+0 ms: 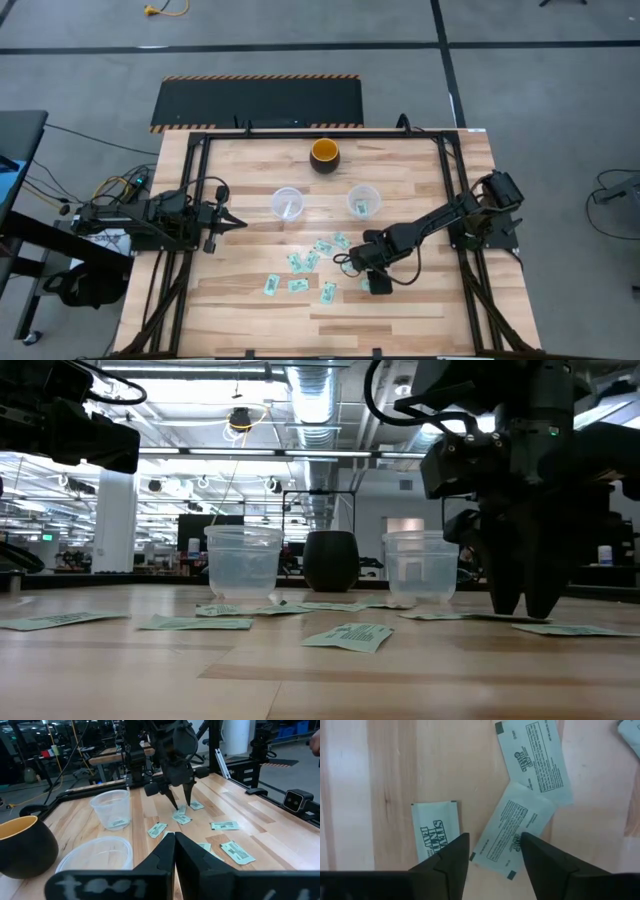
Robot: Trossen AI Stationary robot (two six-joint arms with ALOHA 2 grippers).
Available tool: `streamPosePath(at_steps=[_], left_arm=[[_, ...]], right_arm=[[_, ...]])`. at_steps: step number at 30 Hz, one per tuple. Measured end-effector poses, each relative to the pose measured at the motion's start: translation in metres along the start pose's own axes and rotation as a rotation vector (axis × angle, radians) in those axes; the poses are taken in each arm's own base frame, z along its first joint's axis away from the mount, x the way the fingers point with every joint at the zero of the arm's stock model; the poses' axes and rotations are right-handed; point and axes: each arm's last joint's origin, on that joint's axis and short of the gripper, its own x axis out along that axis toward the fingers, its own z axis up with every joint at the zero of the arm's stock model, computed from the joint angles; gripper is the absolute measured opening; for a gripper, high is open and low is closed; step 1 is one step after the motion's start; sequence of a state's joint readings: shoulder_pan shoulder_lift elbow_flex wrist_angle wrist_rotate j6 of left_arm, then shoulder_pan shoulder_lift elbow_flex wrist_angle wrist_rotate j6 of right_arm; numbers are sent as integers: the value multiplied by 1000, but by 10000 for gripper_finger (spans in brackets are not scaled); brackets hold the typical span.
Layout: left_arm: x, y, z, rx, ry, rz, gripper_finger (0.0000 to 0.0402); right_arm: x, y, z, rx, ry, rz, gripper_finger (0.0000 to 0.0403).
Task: Pick and place Stevia / Truvia into bins
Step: Put the stevia packet into the right transparent container
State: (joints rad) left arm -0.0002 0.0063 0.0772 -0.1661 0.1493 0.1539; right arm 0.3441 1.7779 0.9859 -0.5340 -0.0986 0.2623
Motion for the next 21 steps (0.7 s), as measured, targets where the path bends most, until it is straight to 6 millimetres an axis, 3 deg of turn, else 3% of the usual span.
streamPosePath(at_steps=[12,21], left_arm=[[0,0,0,-1,0,0,0],[0,0,0,-6,0,0,0]], right_arm=[[2,-3,0,-28,4,-25,147],[2,-5,0,-14,0,-56,91]])
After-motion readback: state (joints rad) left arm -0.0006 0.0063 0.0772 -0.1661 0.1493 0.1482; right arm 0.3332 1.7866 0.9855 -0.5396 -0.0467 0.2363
